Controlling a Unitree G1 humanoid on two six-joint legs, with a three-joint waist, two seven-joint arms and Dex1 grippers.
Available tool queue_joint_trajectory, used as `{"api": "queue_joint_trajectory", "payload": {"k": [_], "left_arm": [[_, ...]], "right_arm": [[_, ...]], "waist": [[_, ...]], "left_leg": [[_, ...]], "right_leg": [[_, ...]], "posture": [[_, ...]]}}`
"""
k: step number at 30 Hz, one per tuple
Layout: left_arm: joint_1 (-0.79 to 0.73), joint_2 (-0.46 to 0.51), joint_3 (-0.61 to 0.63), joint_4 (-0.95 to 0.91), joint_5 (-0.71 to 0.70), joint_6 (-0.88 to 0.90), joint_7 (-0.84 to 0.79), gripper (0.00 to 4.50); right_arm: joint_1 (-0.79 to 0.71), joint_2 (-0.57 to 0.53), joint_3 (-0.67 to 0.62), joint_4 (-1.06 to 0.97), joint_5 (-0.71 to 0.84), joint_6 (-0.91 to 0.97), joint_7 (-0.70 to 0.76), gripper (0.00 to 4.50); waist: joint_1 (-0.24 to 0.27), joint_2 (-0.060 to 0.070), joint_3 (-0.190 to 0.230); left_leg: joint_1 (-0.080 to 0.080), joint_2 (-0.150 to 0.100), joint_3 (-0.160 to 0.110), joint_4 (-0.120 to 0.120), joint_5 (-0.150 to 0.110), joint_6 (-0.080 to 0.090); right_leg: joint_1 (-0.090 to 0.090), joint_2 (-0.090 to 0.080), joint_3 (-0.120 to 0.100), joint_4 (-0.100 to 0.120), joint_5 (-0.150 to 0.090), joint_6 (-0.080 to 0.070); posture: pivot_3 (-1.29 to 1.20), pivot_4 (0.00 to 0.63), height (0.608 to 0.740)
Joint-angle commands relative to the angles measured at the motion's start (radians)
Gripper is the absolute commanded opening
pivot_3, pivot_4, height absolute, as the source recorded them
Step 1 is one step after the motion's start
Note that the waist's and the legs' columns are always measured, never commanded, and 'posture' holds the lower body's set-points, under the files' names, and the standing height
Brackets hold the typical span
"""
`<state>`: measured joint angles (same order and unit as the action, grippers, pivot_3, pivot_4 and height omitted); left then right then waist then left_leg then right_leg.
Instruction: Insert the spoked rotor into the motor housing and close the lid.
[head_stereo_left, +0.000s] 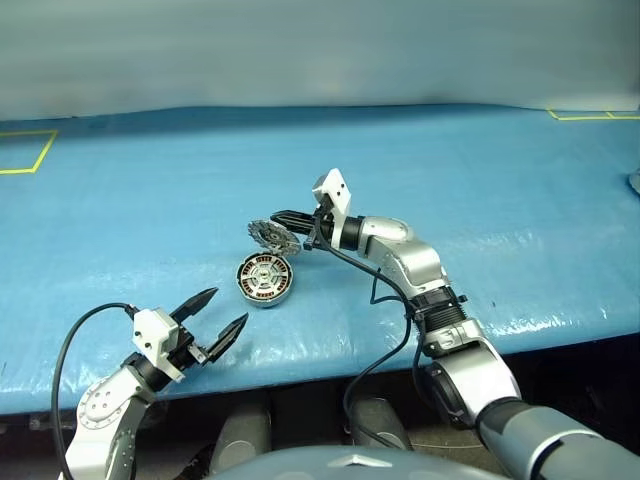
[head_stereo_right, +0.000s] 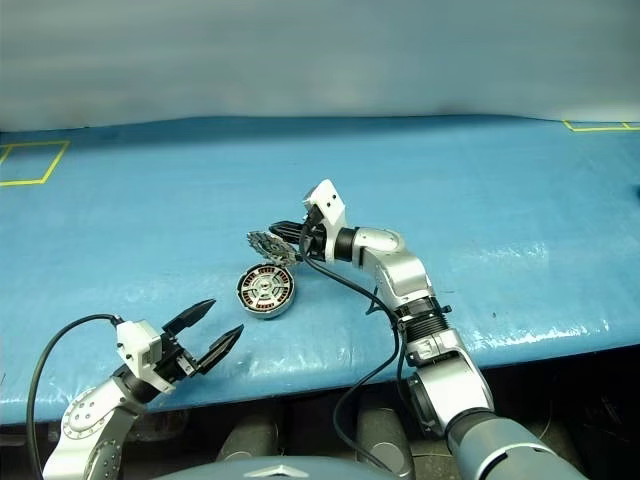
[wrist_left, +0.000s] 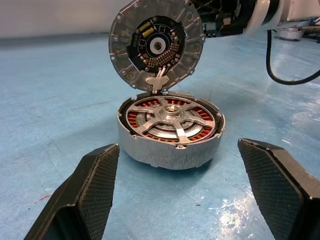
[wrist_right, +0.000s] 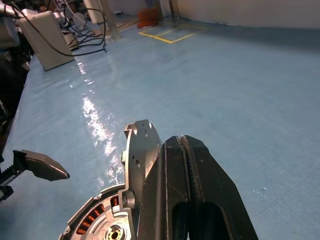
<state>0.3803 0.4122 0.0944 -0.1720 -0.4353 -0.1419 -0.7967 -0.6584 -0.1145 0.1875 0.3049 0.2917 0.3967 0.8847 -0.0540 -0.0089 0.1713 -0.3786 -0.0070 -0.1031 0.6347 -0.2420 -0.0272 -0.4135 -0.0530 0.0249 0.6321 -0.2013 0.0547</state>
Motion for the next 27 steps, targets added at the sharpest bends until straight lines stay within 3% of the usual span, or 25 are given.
{"api": "queue_joint_trajectory", "payload": {"k": [1, 12, 27], "left_arm": [[0.004, 0.004, 0.01, -0.04, -0.006, -0.009, -0.007, 4.14], [0.011, 0.008, 0.019, -0.043, -0.01, -0.007, -0.009, 4.14], [0.008, -0.004, 0.019, -0.039, -0.002, -0.014, -0.002, 4.14]], "right_arm": [[0.035, 0.002, 0.024, -0.08, 0.022, 0.052, 0.013, 0.05], [0.127, 0.005, 0.106, -0.115, -0.025, 0.088, -0.017, 0.05], [0.188, -0.003, 0.18, -0.042, -0.138, -0.024, -0.058, 0.05]], "waist": [[0.0, 0.0, 0.0], [-0.003, 0.0, 0.0], [-0.006, 0.0, -0.002]], "left_leg": [[0.0, 0.0, 0.0, 0.0, 0.0, 0.0], [0.0, 0.0, 0.0, 0.0, 0.0, 0.0], [0.002, 0.0, 0.0, 0.0, 0.0, 0.0]], "right_leg": [[0.0, 0.0, 0.0, 0.0, 0.0, 0.0], [0.0, 0.0, 0.0, 0.0, 0.0, 0.0], [0.001, 0.0, 0.0, 0.0, 0.0, 0.0]], "posture": [[0.0, 0.15, 0.74], [0.0, 0.15, 0.74], [0.0, 0.15, 0.74]]}}
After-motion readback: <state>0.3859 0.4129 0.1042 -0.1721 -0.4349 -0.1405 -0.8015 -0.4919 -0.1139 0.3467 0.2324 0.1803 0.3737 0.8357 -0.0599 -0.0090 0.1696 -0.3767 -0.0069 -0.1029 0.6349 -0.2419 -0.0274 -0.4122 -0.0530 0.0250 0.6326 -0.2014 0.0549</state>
